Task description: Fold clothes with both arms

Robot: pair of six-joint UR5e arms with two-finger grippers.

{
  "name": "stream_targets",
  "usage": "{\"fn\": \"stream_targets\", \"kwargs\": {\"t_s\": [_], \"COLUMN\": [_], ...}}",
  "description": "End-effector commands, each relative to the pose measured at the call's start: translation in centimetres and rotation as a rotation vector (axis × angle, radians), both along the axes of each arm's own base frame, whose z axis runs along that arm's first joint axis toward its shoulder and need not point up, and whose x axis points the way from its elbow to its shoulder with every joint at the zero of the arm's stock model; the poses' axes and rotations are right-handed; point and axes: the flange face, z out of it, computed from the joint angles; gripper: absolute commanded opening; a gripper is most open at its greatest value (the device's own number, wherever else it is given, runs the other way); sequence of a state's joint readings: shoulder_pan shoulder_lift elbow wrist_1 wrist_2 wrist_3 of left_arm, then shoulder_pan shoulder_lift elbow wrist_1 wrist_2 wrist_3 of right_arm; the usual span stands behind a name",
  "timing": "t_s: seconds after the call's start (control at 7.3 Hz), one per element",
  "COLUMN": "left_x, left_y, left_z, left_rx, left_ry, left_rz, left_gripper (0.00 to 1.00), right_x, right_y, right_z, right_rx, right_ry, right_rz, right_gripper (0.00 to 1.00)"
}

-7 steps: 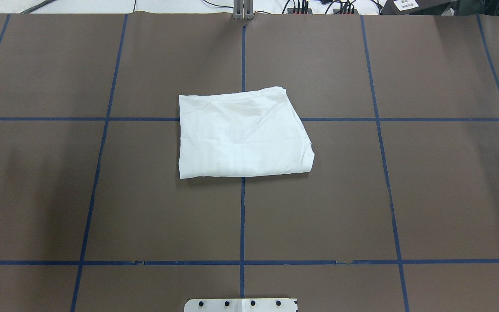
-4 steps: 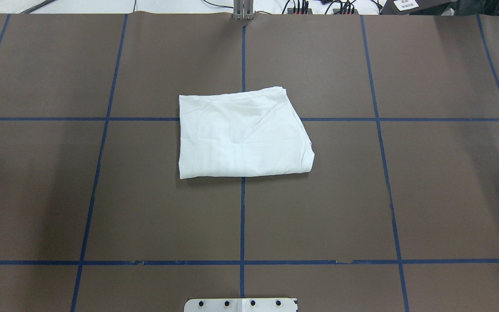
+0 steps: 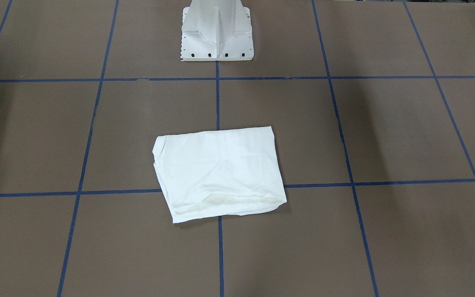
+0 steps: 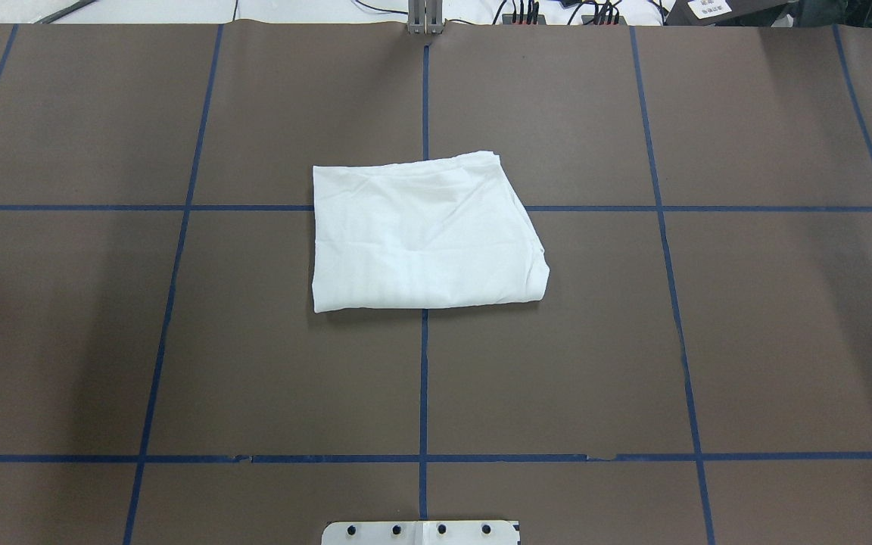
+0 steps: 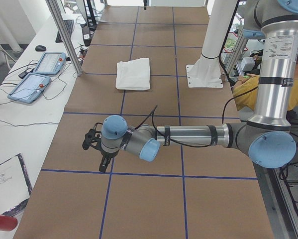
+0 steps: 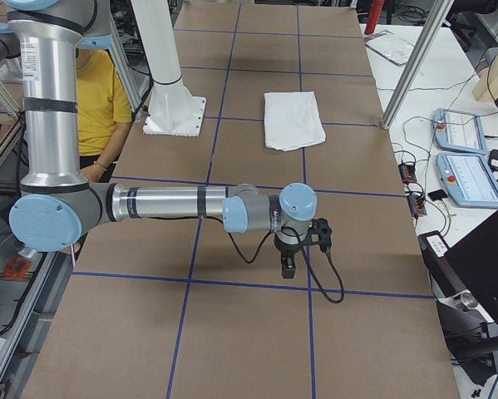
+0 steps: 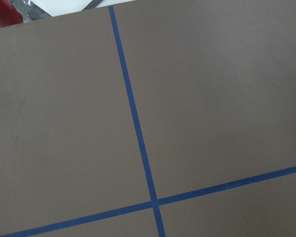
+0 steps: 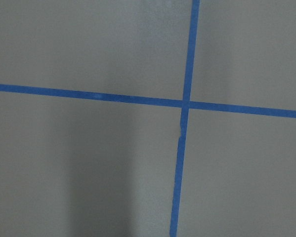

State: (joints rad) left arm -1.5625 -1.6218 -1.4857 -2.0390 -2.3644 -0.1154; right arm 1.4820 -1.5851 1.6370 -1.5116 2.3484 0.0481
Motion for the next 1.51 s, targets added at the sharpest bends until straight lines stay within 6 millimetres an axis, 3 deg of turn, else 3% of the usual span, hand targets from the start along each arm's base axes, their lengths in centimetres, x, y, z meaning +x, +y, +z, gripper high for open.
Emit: {"fn": "stream_targets", "kwargs": {"t_s": [0.0,0.14,0.55,0.82,0.96,1.37], "left_x": [-0.3,-0.3,-0.2,-0.1,-0.3,-0.4], "left_y": [2.5,3.9,3.1,1.2,0.8,3.3], "left_z": [-0.3,-0.2,-0.6,-3.8,-4.0,-0.2], "left_rx": [0.009,0.003,-0.016,-0.061,-0.086,-0.151], "left_ry": [-0.005,-0.005,0.001,-0.005,-0.007,-0.012], "left_rz": [-0.010,-0.013,-0.010,-0.011,-0.013,-0.008], "left_gripper": [1.00,1.00,1.00,1.00,1.00,1.00], "right_x": [0.3,0.2,-0.6,-1.3,-1.3,-1.4], "right_y": [-0.2,-0.1,-0.3,-0.9,-0.8,-0.9], "right_z": [-2.5,-3.0,-2.6,-3.3,-3.2,-2.1], "right_rx": [0.062,0.073,0.068,0.081,0.080,0.059], "right_ry": [0.008,0.007,0.023,0.023,0.023,0.013], "right_rz": [-0.001,-0.002,-0.018,-0.031,-0.031,-0.033], "right_gripper": [1.00,1.00,1.00,1.00,1.00,1.00]}}
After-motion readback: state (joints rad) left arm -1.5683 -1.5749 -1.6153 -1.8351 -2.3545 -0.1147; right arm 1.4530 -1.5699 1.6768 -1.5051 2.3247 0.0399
